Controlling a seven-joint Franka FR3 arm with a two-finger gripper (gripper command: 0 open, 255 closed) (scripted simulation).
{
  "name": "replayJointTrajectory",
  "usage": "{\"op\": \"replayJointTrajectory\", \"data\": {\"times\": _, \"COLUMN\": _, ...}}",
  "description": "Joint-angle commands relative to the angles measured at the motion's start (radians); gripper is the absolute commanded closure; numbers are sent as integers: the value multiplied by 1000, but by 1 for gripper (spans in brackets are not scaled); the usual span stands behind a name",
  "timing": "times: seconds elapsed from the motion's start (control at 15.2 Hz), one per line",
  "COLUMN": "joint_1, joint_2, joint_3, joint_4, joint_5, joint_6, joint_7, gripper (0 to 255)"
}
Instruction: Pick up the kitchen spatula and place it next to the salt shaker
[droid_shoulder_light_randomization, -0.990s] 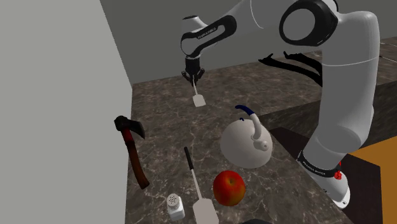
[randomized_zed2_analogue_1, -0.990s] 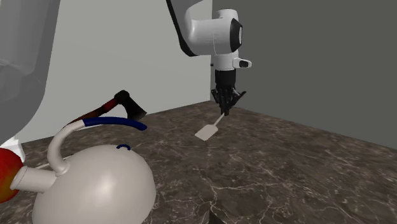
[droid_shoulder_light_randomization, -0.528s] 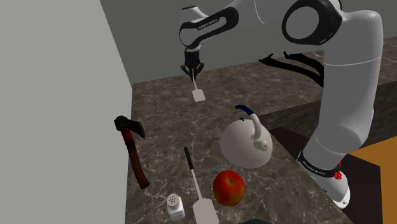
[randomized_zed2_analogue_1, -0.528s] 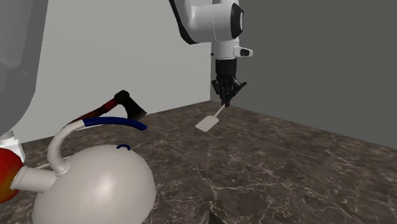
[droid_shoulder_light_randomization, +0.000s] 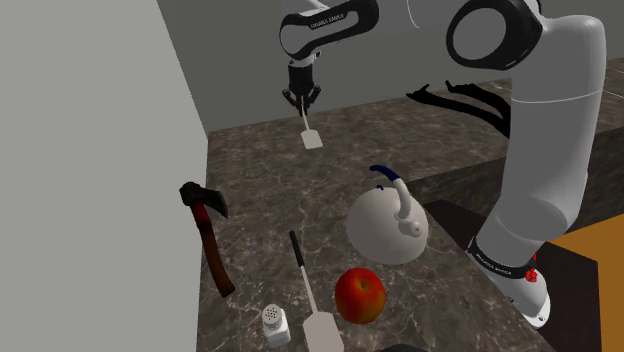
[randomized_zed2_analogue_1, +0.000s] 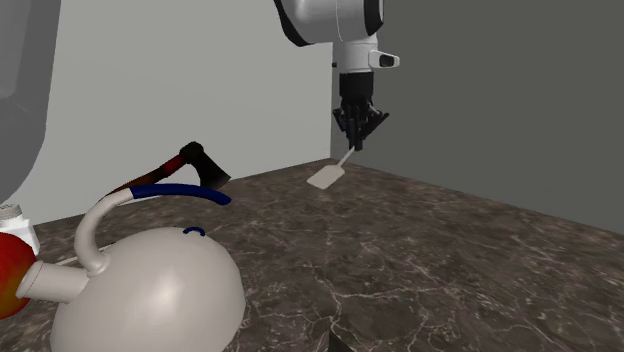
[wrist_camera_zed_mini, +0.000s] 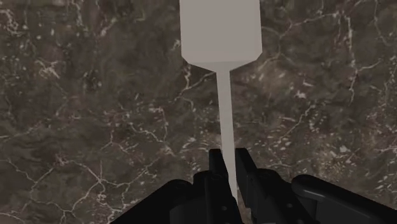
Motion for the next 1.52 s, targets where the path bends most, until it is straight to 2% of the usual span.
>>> {"op": "replayJointTrajectory", "data": {"times": 0.0, "joint_1": 0, "joint_2": -3, "joint_3": 0, "joint_4": 26, "joint_5": 1, "joint_6": -29, "joint_7": -1, "gripper": 255}}
{"op": "replayJointTrajectory", "data": {"times": 0.26, "joint_1": 1, "joint_2": -4, "joint_3": 1, "joint_4": 68, "joint_5": 1, "joint_6": -72, "joint_7": -3, "gripper": 255}}
{"op": "replayJointTrajectory", "data": {"times": 0.86, "joint_1": 110, "joint_2": -155, "joint_3": 64, "joint_4": -144, "joint_5": -13, "joint_6": -19, "joint_7": 178, "gripper": 255}}
{"op": "replayJointTrajectory", "data": {"times": 1.45, "joint_1": 220, "joint_2": -228, "joint_3": 145, "joint_4": -240, "joint_5": -23, "joint_6": -7, "joint_7": 374, "gripper": 255}}
